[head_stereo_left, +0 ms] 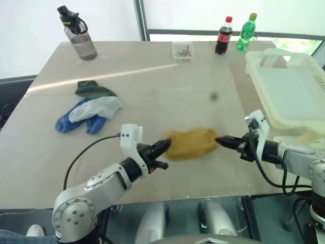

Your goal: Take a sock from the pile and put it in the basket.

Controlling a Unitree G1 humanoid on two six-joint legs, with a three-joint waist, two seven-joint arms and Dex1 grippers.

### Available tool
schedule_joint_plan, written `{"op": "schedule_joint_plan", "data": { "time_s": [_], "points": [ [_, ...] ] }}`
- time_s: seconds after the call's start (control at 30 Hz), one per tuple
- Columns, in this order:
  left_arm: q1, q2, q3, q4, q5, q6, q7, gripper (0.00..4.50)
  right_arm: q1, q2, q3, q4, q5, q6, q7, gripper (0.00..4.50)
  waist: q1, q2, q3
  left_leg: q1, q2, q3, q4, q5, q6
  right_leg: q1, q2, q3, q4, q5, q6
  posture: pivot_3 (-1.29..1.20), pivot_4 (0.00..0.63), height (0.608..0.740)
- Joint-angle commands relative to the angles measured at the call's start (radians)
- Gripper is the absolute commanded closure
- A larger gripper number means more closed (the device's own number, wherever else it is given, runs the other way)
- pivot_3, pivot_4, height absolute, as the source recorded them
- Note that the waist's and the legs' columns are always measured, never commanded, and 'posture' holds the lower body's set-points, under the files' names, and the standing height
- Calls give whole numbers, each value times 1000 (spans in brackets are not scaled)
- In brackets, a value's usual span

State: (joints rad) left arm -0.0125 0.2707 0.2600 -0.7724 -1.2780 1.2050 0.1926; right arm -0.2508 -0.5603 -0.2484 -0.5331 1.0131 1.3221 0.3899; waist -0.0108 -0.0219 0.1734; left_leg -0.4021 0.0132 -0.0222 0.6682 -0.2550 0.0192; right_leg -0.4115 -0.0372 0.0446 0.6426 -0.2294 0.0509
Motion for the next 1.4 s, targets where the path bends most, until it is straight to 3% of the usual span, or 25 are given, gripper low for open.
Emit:
{"op": "schedule_joint_plan", "data": {
  "time_s": [0.03,0.53,1.4],
  "points": [
    [11,36,-27,0,-15,-58,-4,4500,13,-15,-24,-35,17,-28,-8,4468,0,0,0,0,0,0,0,0,0,0,0,0,0,0,0,0,150,740],
    [19,114,-117,32,-1,-172,-12,4500,46,-30,-9,-32,15,-63,-23,4468,0,0,0,0,0,0,0,0,0,0,0,0,0,0,0,0,150,740],
    [32,168,-193,62,58,-243,-33,4500,84,-24,51,2,-62,-107,-26,4468,0,0,0,0,0,0,-1,0,0,0,0,0,-1,0,0,0,150,740]
  ]
}}
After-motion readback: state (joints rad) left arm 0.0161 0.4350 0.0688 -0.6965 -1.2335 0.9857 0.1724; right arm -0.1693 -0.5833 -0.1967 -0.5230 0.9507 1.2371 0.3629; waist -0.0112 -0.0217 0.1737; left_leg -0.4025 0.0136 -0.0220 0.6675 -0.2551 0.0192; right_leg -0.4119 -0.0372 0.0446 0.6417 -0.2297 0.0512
